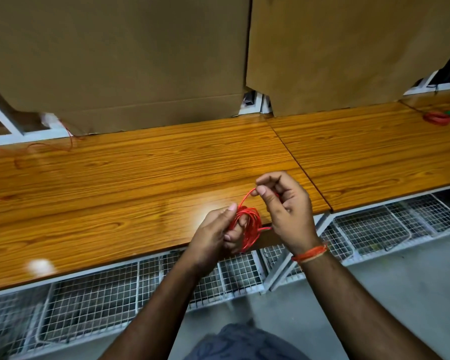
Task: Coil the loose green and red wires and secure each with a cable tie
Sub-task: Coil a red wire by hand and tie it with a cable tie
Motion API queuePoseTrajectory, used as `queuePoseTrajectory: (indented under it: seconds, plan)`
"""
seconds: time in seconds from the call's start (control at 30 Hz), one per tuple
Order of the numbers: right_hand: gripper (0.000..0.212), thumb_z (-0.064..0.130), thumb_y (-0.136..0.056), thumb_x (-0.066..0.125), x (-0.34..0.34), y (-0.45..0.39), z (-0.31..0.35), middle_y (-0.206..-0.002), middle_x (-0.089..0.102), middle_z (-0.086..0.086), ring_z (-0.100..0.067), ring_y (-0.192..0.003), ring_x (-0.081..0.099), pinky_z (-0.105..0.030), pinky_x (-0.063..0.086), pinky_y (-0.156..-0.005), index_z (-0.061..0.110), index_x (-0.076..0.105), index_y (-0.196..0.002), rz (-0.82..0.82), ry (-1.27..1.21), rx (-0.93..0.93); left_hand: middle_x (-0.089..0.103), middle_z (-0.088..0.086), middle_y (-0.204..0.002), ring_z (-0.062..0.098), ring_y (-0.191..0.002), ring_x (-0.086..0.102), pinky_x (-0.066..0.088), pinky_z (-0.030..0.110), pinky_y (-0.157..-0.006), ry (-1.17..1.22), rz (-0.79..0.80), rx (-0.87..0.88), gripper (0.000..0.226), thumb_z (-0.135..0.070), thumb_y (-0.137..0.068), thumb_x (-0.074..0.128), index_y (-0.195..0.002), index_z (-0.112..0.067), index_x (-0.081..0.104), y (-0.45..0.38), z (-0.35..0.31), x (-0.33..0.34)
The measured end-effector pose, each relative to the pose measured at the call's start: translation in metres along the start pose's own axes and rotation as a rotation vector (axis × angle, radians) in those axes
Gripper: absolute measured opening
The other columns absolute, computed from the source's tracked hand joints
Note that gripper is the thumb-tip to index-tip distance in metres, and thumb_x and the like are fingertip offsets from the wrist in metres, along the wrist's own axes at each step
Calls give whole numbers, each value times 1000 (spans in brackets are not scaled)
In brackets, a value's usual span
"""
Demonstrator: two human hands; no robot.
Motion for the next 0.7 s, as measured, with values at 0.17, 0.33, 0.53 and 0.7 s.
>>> queuePoseTrajectory:
  seconds: [0.17, 0.33, 0.53, 0.7]
  plan:
    - [14, 1, -99, 62, 1, -6, -15, -94, 72, 4, -10, -92, 70, -25, 54, -85, 13, 68, -104, 164, 165, 77, 25, -8, -50, 6, -39, 20, 17, 24, -44, 181, -17, 19, 31, -38, -100, 48, -83, -12, 53, 1, -3, -5]
    - [27, 31, -106, 51, 20, 9, -25, -120, 70, 12, -2, -116, 63, -28, 51, -97, 21, 66, -127, 311, 261, 172, 28, -9, -49, 4, -38, 24, 20, 24, -43, 267, -55, 33, 31, -37, -101, 50, -81, -14, 52, 1, -6, -14]
    - [46, 41, -102, 51, 42, 16, -20, -132, 67, 7, -3, -122, 60, -32, 51, -101, 21, 57, -143, 327, 367, 64, 32, -10, -46, 3, -35, 30, 36, 22, -44, 375, -88, 15, 30, -26, -104, 41, -83, -9, 52, 5, -15, -17]
    - [43, 26, -103, 45, 45, 14, -29, -118, 71, -6, -18, -109, 65, -40, 52, -93, 21, 58, -144, 246, 435, 8, 34, -4, -47, 7, -37, 31, 43, 26, -49, 352, -142, -58, 27, -21, -99, 42, -84, -5, 56, 5, -18, -24]
Point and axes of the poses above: each hand's wrist, its own y-axis away from the middle knuckle, its own x-axis out of the palm, z = x × y, the point moved 7 cm from there along -y, towards the middle knuckle
